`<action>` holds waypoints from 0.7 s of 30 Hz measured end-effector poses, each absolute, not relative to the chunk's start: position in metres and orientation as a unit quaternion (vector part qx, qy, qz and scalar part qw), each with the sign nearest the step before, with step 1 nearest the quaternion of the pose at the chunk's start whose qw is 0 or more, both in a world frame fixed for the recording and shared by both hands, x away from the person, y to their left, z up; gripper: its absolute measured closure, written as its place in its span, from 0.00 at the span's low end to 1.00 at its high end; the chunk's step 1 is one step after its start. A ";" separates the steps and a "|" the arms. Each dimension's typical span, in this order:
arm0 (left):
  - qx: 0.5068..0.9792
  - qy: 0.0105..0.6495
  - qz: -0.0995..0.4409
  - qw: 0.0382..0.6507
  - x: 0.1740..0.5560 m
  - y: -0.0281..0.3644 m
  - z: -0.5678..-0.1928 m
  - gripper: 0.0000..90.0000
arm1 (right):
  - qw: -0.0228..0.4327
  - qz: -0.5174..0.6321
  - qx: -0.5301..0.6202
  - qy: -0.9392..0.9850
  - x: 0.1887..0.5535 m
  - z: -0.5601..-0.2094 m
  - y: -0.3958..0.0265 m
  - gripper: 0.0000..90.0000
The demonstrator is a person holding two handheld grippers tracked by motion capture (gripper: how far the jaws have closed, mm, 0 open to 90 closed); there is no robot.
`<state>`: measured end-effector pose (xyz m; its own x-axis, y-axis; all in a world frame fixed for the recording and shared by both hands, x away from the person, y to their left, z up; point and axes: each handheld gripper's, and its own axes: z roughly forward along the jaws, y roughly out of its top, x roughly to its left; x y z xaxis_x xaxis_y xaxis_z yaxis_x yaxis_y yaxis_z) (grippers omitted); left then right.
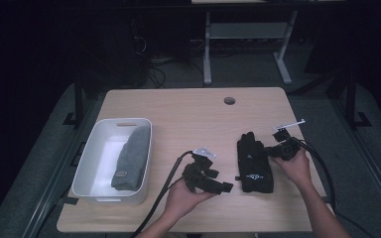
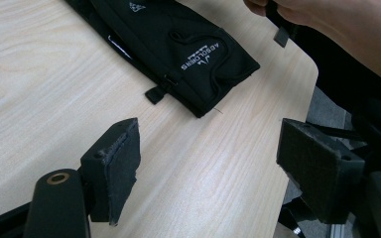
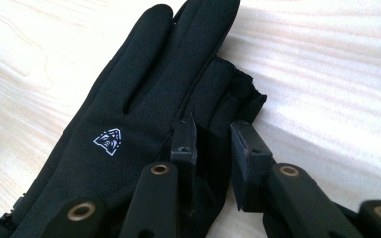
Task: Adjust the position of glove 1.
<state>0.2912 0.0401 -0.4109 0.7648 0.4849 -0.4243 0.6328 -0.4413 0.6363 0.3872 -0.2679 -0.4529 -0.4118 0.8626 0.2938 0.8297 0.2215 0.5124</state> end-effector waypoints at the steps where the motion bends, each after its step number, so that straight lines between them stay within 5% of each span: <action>1: 0.845 0.331 -0.092 0.410 0.291 0.039 -0.412 0.28 | 0.028 0.309 0.542 0.781 0.386 -0.452 -0.267 0.83; 21: 0.846 0.333 -0.126 0.398 0.292 0.008 -0.440 0.34 | 0.035 0.326 0.602 0.728 0.358 -0.452 -0.274 0.85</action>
